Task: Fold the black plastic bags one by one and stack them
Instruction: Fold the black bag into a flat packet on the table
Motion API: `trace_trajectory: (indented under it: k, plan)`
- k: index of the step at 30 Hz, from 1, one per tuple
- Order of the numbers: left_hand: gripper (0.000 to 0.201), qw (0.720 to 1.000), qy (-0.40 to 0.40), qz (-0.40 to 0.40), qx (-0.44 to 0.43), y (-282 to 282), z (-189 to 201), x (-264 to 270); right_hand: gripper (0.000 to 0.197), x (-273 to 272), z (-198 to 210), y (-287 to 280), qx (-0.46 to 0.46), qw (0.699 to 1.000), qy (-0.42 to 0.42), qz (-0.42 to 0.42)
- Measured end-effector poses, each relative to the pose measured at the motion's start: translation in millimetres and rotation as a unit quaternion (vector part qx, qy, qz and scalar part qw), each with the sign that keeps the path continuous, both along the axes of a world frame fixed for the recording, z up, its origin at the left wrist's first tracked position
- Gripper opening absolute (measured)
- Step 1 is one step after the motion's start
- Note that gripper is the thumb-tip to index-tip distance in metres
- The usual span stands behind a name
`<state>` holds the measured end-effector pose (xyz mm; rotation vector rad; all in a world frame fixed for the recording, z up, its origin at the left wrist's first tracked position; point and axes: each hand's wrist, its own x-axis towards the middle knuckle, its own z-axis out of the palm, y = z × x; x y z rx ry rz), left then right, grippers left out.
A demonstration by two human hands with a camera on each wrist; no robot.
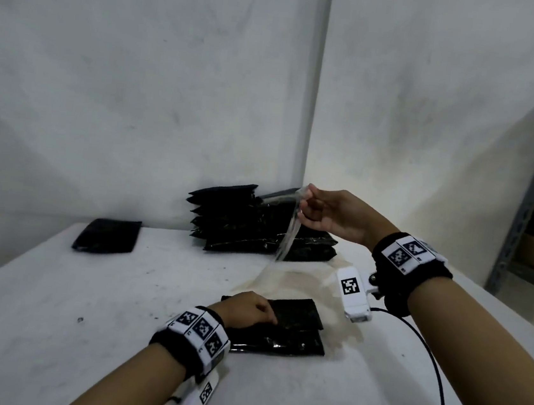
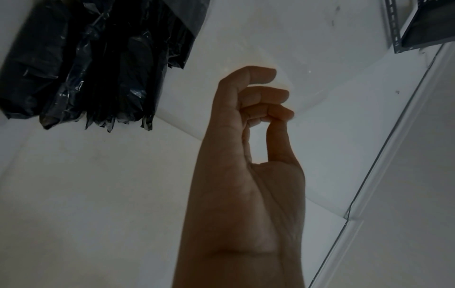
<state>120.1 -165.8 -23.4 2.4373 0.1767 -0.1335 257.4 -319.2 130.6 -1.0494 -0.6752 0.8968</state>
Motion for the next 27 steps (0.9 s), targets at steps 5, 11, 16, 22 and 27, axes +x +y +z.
trace_trajectory:
  k: [5, 11, 16, 22, 27]
  plan:
    - [0.028, 0.987, -0.01, 0.111, -0.119, -2.1, 3.2, 5.0, 0.01, -8.0, 4.9, -5.5, 0.006, 0.999, 0.009, 0.03]
    - [0.041, 0.756, -0.108, 0.269, -0.587, 1.1, 20.9, -4.0, 0.003, -10.8, 7.7, -12.8, 0.022, 0.998, 0.029, 0.048]
    - [0.062, 0.616, -0.185, 0.255, -0.722, 17.5, 29.4, -13.0, 0.042, -8.1, -0.9, -19.4, 0.01, 0.998, 0.001, 0.067]
    - [0.011, 0.617, -0.231, 0.289, -0.695, 42.3, 24.4, -21.7, 0.018, -1.7, -15.7, -31.8, -0.063, 0.997, 0.01, 0.044]
    - [0.011, 0.666, -0.241, 0.281, -0.648, 60.9, 15.8, -40.2, 0.021, 6.7, -44.1, -44.7, -0.221, 0.974, -0.017, -0.042]
